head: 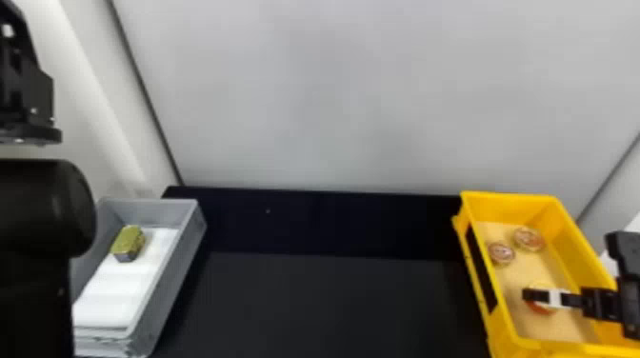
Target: Pick up the round yellow can and place it in the yellow rectangular box
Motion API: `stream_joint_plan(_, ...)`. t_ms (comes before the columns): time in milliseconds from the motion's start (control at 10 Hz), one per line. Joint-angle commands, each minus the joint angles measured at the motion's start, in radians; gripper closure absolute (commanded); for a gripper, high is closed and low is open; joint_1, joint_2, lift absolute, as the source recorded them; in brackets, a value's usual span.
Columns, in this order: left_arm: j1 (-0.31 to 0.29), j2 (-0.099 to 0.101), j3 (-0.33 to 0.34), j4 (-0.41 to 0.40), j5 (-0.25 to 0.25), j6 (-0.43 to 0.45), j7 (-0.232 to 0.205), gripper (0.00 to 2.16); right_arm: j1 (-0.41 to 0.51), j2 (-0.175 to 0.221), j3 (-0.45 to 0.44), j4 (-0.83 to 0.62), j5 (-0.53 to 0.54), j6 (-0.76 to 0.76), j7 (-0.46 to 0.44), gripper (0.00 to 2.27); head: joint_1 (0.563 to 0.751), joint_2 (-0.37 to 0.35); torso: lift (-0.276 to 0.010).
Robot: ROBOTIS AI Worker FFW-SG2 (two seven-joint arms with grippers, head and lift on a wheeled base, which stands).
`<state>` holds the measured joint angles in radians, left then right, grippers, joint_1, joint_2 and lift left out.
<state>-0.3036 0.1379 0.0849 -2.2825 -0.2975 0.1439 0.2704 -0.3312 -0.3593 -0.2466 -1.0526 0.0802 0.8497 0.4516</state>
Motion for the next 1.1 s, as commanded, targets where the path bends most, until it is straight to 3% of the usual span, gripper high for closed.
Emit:
stream_joint_plan(0,0.003,0.0,0.001,0.0,0.0,-0.003,0.0,0.18,0.003,-0.009,0.01,0.034,-0.02,-0.01,-0.01,0.78,0.663,0.054,-0.01)
stream_joint_plan(400,0.004,-0.001,0.001,0.005,0.0,-0.009,0.0,0.18,0.0,-0.012,0.026,0.04,-0.043,-0.016,-0.023,0.77,0.663,0.054,-0.01)
stream_joint_plan(500,0.004,-0.001,0.003,0.005,0.001,-0.01,0.0,0.18,0.001,-0.012,0.027,0.04,-0.057,-0.007,-0.033,0.64,0.663,0.054,-0.01)
stream_joint_plan(600,0.003,-0.003,0.0,0.005,0.001,-0.009,0.0,0.18,-0.002,-0.013,0.032,0.036,-0.073,0.034,-0.05,0.22,0.663,0.054,-0.01)
stream_joint_plan(700,0.003,-0.004,0.0,0.006,0.001,-0.009,0.0,0.18,-0.002,-0.02,0.041,0.036,-0.076,0.042,-0.04,0.0,0.663,0.054,-0.01)
stream_joint_plan(1000,0.003,-0.004,0.001,0.005,0.001,-0.007,-0.003,0.18,0.006,-0.033,0.053,-0.053,-0.076,0.071,-0.043,0.0,0.663,0.054,-0.01)
